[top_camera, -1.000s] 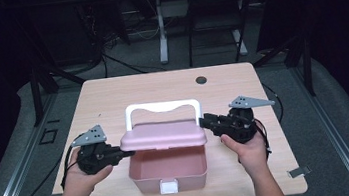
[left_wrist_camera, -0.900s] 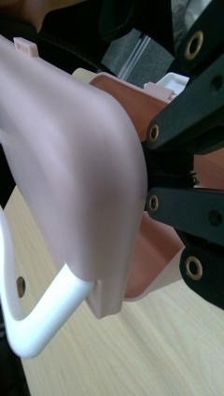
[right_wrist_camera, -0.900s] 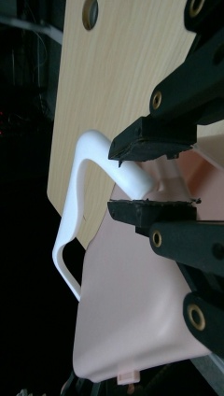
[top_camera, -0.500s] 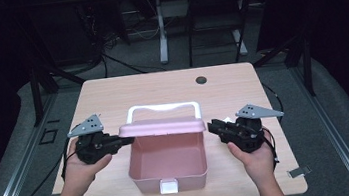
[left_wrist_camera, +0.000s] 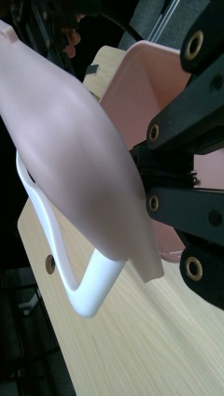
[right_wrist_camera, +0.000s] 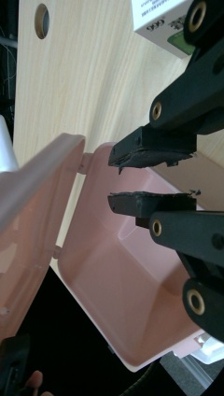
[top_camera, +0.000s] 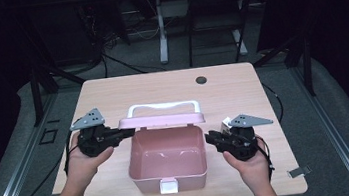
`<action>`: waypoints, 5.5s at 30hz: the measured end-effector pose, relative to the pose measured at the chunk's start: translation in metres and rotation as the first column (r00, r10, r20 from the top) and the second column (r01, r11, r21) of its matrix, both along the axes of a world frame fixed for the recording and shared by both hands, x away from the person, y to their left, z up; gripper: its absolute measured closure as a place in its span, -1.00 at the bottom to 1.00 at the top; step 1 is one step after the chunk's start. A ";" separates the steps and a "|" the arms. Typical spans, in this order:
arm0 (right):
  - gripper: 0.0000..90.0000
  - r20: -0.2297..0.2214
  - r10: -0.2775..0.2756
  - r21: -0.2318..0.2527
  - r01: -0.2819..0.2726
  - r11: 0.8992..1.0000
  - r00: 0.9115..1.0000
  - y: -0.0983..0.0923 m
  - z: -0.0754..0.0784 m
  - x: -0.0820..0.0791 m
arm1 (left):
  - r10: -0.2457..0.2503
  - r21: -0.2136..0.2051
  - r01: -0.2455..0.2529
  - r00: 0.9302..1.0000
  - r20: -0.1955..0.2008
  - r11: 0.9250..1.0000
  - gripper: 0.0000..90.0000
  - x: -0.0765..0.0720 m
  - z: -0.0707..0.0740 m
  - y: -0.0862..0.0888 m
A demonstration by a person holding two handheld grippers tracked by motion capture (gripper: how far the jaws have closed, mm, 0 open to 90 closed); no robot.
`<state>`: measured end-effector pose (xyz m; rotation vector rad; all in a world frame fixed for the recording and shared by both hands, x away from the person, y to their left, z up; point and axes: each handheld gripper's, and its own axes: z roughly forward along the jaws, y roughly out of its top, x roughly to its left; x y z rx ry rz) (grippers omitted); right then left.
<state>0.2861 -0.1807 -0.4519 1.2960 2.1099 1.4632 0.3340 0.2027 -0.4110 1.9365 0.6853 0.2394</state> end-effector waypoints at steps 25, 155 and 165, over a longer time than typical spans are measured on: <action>0.45 -0.056 0.000 -0.101 -0.006 0.995 0.998 0.020 -0.031 0.006 | 0.017 0.001 -0.017 1.000 -0.009 1.000 0.99 0.013 -0.012 -0.002; 0.40 -0.068 0.003 -0.061 -0.007 0.998 0.998 0.016 -0.038 0.011 | 0.097 0.061 -0.090 0.986 -0.135 0.994 0.85 0.049 -0.074 0.001; 0.40 -0.071 0.001 -0.061 -0.006 0.998 0.998 0.016 -0.038 0.011 | 0.098 0.059 -0.091 0.986 -0.137 0.994 0.85 0.049 -0.074 0.001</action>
